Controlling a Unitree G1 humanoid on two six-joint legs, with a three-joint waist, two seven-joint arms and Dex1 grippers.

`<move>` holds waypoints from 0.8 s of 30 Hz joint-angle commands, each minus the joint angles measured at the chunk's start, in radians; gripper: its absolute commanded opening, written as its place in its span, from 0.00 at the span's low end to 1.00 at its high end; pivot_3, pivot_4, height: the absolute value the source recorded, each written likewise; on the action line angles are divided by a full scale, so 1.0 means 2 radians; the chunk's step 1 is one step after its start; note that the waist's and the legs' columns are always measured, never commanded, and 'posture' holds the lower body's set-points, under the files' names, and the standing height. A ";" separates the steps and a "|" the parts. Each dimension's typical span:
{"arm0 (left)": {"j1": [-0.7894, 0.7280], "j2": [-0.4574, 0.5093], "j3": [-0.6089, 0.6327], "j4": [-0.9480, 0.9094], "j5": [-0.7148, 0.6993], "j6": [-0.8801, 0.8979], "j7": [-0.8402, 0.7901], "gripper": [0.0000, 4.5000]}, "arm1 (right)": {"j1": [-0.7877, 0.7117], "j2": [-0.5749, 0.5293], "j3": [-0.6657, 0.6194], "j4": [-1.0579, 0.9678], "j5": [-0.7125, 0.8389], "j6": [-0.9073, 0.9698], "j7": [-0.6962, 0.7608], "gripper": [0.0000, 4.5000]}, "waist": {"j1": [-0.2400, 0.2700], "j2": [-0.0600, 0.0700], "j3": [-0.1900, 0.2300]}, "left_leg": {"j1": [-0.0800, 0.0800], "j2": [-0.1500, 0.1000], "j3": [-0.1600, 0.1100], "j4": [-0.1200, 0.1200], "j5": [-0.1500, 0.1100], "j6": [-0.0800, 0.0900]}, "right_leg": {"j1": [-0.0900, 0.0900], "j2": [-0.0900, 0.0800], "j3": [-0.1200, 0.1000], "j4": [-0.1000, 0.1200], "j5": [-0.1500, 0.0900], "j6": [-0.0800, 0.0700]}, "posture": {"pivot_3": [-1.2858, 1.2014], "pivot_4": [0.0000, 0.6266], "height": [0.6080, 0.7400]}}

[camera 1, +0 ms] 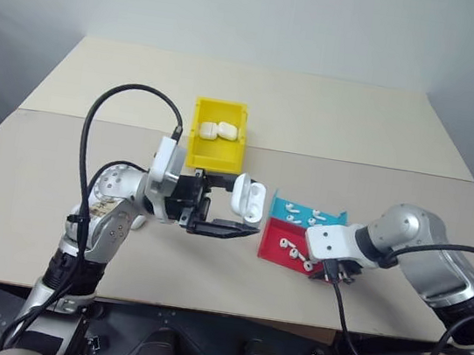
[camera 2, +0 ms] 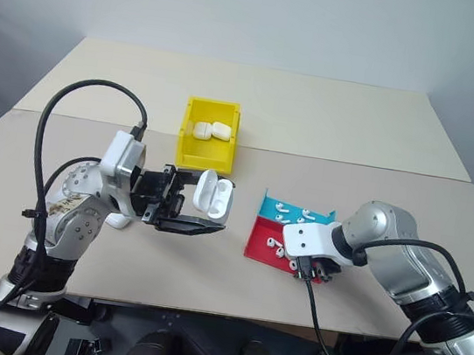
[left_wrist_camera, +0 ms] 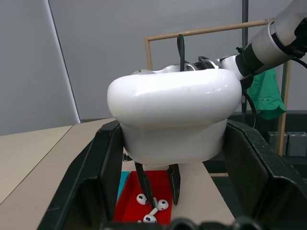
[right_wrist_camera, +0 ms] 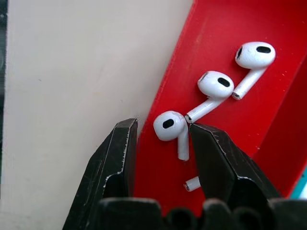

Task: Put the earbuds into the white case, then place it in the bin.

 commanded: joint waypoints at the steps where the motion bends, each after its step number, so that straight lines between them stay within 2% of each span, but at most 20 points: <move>1: -0.003 0.002 0.000 -0.017 -0.006 -0.003 -0.002 0.62 | -0.003 -0.007 -0.019 -0.008 0.004 0.002 0.001 0.47 | 0.000 0.000 0.000 | 0.000 0.000 0.000 0.000 0.000 0.000 | 0.000 0.000 0.000 0.000 0.000 0.000 | 0.52 0.24 1.00; 12: 0.000 0.004 0.000 -0.022 -0.005 -0.002 0.002 0.62 | -0.012 0.003 -0.008 0.018 -0.003 -0.008 0.001 0.47 | 0.000 0.000 0.000 | 0.000 0.000 0.000 0.000 0.000 0.000 | 0.000 0.000 0.000 0.000 0.000 0.000 | 0.52 0.24 1.00; 15: 0.001 0.004 0.001 -0.024 -0.005 -0.002 0.004 0.62 | -0.011 0.003 -0.007 0.019 -0.002 -0.010 0.003 0.34 | 0.000 0.000 0.000 | 0.000 0.000 0.000 0.000 0.000 0.000 | 0.000 0.000 0.000 0.000 0.000 0.000 | 0.52 0.24 1.00; 18: 0.003 0.005 0.001 -0.025 -0.005 -0.002 0.006 0.62 | -0.007 0.003 -0.006 0.018 -0.002 -0.011 0.004 0.13 | 0.000 0.000 0.000 | 0.000 0.000 0.000 0.000 0.000 0.000 | 0.000 0.000 0.000 0.000 0.000 0.000 | 0.52 0.24 1.00; 24: 0.003 0.006 0.002 -0.025 -0.005 -0.002 0.007 0.62 | 0.000 0.002 -0.009 0.010 0.001 -0.007 0.002 0.13 | 0.000 0.000 0.000 | 0.000 0.000 0.000 0.000 0.000 0.000 | 0.000 0.000 0.000 0.000 0.000 0.000 | 0.52 0.24 1.00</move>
